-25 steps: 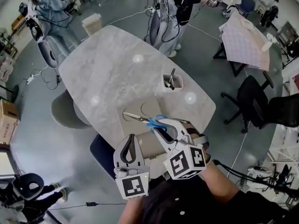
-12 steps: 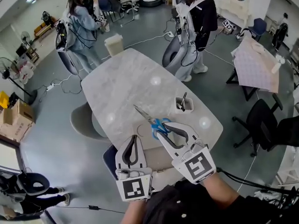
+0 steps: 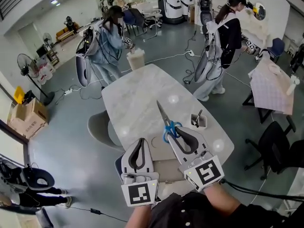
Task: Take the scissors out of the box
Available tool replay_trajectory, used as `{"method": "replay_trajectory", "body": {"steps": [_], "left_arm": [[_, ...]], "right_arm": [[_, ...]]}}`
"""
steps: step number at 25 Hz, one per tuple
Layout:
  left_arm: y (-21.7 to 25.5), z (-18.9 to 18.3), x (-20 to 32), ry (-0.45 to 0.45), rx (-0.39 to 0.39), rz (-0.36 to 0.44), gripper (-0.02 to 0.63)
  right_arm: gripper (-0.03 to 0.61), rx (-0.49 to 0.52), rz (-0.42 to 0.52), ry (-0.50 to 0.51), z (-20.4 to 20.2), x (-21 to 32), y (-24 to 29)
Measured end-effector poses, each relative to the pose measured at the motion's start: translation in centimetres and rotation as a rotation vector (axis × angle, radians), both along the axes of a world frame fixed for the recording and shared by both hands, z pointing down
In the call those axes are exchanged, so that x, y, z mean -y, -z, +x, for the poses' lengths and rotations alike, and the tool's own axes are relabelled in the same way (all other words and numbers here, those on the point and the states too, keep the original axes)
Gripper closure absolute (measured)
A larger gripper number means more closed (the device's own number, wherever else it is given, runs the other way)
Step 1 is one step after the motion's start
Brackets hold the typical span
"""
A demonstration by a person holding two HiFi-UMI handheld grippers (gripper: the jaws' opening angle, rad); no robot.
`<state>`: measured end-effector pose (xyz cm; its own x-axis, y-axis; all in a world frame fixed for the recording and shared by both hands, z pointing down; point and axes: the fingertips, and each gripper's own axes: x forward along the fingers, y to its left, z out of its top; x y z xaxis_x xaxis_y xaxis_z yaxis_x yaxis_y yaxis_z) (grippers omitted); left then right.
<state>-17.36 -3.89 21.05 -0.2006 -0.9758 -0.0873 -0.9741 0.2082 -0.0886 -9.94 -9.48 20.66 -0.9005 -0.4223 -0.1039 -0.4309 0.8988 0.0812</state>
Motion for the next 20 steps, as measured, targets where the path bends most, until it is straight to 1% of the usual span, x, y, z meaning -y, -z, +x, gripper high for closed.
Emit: {"method": "replay_trajectory", "body": {"steps": [5,11,20], "left_arm": [[0.6,-0.1,-0.7,0.023,0.012,0.011,0.597],[0.3,-0.1,-1.1,0.035,0.016,0.011,0.597],[-0.4,0.4,-0.8,0.039,0.016,0.003,0.597]], "right_arm": [[0.497,0.02,0.0,-0.011,0.1,-0.1,0.3],[0.497,0.04,-0.003,-0.023,0.4,-0.2,0.4],[0.497,0.028,-0.003,-0.039,1.0,0.0,-0.3]]}}
